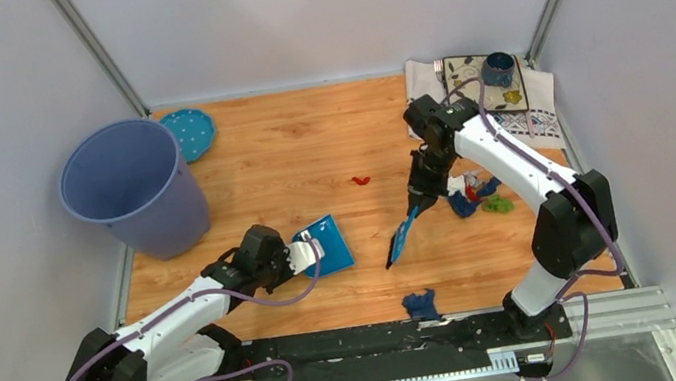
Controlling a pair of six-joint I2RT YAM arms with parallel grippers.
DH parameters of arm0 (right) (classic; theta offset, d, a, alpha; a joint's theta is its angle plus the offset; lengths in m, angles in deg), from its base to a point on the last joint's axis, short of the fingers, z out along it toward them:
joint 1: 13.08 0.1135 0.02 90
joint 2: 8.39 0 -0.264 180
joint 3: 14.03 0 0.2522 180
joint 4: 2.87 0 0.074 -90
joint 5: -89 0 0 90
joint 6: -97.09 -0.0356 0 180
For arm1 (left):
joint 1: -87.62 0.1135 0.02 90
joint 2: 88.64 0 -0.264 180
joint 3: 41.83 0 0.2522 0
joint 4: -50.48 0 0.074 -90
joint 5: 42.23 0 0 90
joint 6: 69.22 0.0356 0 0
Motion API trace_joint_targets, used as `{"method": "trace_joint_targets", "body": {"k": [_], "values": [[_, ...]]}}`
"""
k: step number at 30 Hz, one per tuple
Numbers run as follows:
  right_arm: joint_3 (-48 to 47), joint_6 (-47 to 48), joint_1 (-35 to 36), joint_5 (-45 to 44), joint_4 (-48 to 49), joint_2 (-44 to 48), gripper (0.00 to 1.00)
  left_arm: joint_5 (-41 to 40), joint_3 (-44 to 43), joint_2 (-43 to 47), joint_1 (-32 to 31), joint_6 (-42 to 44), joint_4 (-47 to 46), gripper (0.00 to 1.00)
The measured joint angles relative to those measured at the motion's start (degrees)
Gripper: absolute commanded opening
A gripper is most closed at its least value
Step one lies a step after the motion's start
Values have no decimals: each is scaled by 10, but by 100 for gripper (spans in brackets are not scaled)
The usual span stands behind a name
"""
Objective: Sweep away the paper scraps from the table
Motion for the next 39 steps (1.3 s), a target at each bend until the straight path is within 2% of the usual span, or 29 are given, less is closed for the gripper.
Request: {"method": "trace_joint_targets", "body": {"k": [5, 9, 11, 17, 21, 26, 33, 36, 39], "values": [[-128, 28, 2, -54, -23, -19, 0, -1, 0, 1, 0, 0, 0, 0], [-266, 142, 24, -41, -18, -18, 0, -3, 3, 2, 0, 1, -3, 0], [-274, 196, 58, -10, -4, -1, 0, -4, 3, 3, 0, 1, -5, 0], [-176, 341, 260, 17, -18, 59, 0, -9, 6, 1, 0, 4, -14, 0], [-134, 474, 336, -2, -29, 137, 0, -13, 7, 0, 0, 5, -21, 0], [-101, 631, 338, 8, -37, 235, 0, -24, 12, -2, 0, 6, -36, 0], [19, 718, 351, 96, -34, 225, 0, -59, 17, -21, 0, 14, -73, 0], [72, 751, 364, 87, -40, 231, 0, -68, 17, -29, 0, 19, -83, 0], [103, 790, 367, 40, -41, 238, 0, -72, 17, -33, 0, 22, -88, 0]]}}
